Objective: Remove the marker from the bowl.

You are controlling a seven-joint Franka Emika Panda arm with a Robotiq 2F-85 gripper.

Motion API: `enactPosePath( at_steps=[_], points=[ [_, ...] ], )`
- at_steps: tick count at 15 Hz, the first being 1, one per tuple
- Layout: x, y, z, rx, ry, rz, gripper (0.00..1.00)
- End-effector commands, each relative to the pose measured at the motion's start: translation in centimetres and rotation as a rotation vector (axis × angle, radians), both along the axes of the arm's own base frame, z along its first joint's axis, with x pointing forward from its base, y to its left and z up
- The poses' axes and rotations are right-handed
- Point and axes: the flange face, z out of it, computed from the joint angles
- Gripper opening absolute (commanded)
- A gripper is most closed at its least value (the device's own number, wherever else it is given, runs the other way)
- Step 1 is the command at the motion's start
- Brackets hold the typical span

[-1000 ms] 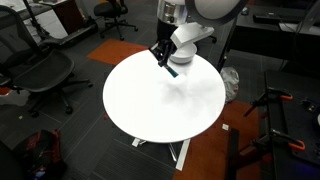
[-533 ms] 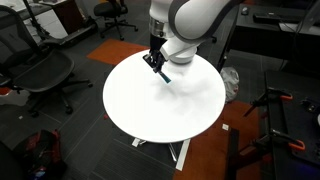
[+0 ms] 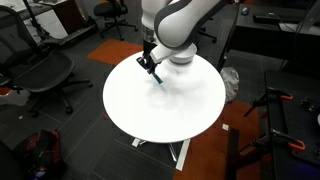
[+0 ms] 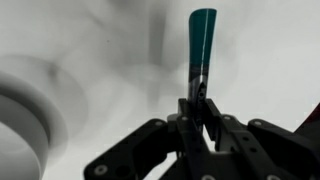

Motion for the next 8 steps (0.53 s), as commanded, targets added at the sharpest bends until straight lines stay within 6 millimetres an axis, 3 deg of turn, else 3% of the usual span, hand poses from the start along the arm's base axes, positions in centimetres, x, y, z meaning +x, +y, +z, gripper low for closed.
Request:
enactPosePath(
  at_steps=[1, 8],
  points=[
    [1.3, -0.3, -0.9, 0.014, 0.026, -0.045, 0.05],
    [2.3, -0.6, -3.2, 0.03, 0.052, -0.067, 0.05]
  ],
)
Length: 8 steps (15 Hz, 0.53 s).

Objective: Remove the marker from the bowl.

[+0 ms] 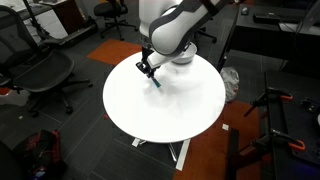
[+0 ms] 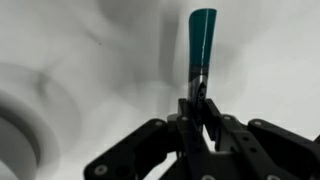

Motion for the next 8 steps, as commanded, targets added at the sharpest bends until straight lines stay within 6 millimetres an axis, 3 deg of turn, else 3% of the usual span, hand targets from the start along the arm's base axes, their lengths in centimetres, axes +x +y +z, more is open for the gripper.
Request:
enactPosePath(
  at_steps=[1, 3, 8],
  points=[
    [1.0, -0.2, -0.3, 0.014, 0.027, -0.037, 0.44],
    [1.1, -0.2, -0.3, 0.015, 0.03, -0.039, 0.51],
    [1.0, -0.3, 1.4, 0.006, 0.015, -0.036, 0.89]
  ],
)
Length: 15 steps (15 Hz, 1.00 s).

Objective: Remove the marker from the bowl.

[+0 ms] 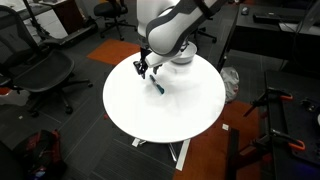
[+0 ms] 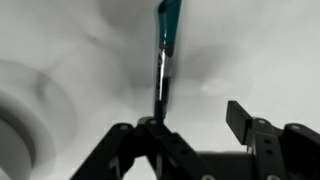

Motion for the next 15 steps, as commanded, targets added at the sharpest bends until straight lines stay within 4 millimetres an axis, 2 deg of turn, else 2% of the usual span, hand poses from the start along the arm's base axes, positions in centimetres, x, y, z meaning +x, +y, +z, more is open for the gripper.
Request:
enactPosePath(
  at_steps=[1, 4, 10, 15],
  points=[
    [0.0, -0.1, 2.5, 0.004, 0.006, -0.026, 0.97],
    [-0.6, -0.5, 4.5, -0.019, 0.014, -0.036, 1.0],
    [-1.6, -1.0, 10.2, -0.011, 0.003, -0.033, 1.0],
    [-2.6, -0.9, 12.8, -0.003, -0.011, -0.032, 1.0]
  ],
)
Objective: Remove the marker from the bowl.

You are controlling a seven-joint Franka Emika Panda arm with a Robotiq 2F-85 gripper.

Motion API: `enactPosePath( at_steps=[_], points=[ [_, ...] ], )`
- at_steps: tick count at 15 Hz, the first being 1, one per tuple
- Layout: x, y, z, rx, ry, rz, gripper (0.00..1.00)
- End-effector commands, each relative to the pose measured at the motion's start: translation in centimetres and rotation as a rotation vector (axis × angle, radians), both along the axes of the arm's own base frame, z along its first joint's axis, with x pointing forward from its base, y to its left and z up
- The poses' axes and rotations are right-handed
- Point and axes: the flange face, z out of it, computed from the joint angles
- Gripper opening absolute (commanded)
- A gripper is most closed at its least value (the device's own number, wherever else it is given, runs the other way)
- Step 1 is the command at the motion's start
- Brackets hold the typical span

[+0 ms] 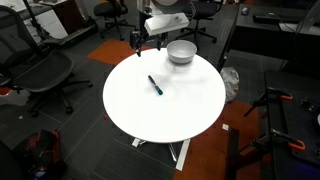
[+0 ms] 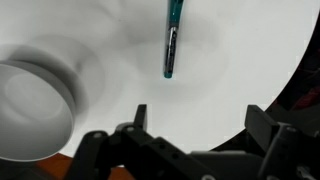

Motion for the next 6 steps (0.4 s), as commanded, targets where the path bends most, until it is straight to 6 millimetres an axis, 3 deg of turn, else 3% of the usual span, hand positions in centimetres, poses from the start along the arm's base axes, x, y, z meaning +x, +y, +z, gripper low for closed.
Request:
enactPosePath(
  at_steps=[1, 2, 6],
  points=[
    [-1.8, 0.4, 1.9, -0.003, 0.01, -0.02, 1.0],
    [-0.4, 0.0, 0.8, 0.002, -0.004, 0.001, 1.0],
    [-0.9, 0.0, 1.1, 0.003, -0.002, 0.002, 1.0]
  ],
)
